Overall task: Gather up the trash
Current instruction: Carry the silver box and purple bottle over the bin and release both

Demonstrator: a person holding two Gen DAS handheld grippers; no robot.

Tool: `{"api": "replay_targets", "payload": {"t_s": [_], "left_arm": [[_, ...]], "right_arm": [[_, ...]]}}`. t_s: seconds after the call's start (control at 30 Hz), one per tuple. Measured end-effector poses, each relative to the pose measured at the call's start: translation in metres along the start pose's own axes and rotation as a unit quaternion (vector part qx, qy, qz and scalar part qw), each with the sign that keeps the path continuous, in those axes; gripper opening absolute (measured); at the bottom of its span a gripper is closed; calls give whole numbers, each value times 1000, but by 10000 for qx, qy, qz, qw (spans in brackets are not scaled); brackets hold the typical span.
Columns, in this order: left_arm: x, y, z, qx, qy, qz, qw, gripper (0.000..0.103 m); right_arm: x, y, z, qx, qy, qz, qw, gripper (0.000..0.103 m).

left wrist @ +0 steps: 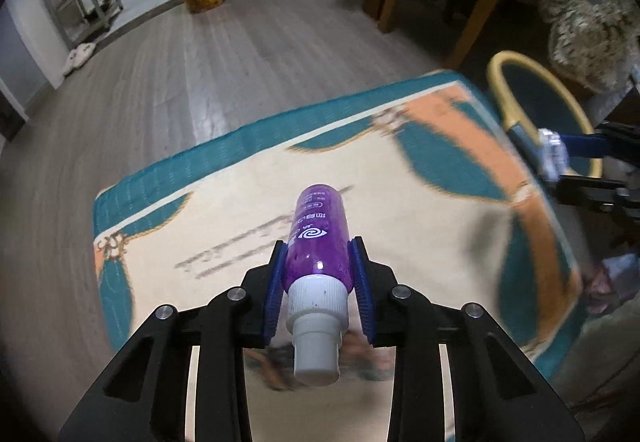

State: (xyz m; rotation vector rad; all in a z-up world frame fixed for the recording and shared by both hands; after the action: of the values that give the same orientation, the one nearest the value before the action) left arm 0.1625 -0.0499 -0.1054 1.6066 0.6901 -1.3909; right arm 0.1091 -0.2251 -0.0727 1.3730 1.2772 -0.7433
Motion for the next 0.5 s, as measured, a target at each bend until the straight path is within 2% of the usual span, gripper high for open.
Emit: {"api": "replay_targets", "payload": {"t_s": [0.17, 0.5], "left_arm": [[-30, 2, 52, -11, -222, 391, 9990, 33], [-42, 38, 143, 609, -434, 837, 9937, 33]], "right_arm": [[-25, 0, 20, 210, -77, 275, 9994, 57], [-78, -20, 118, 1234, -431, 747, 9886, 57]]}}
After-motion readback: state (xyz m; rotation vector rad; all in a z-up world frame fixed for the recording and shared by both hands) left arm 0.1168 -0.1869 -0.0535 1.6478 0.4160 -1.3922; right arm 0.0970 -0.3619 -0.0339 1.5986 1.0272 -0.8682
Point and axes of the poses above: each gripper's, at about its wrist camera, not at the fingertips, and x roughly the way its jaws point, z to its right, y to its top, the point moved 5 cm from there along x, roughly the way its jaws point, and after that the axes turned 11 degrees about -z, right-handed, at the moved point
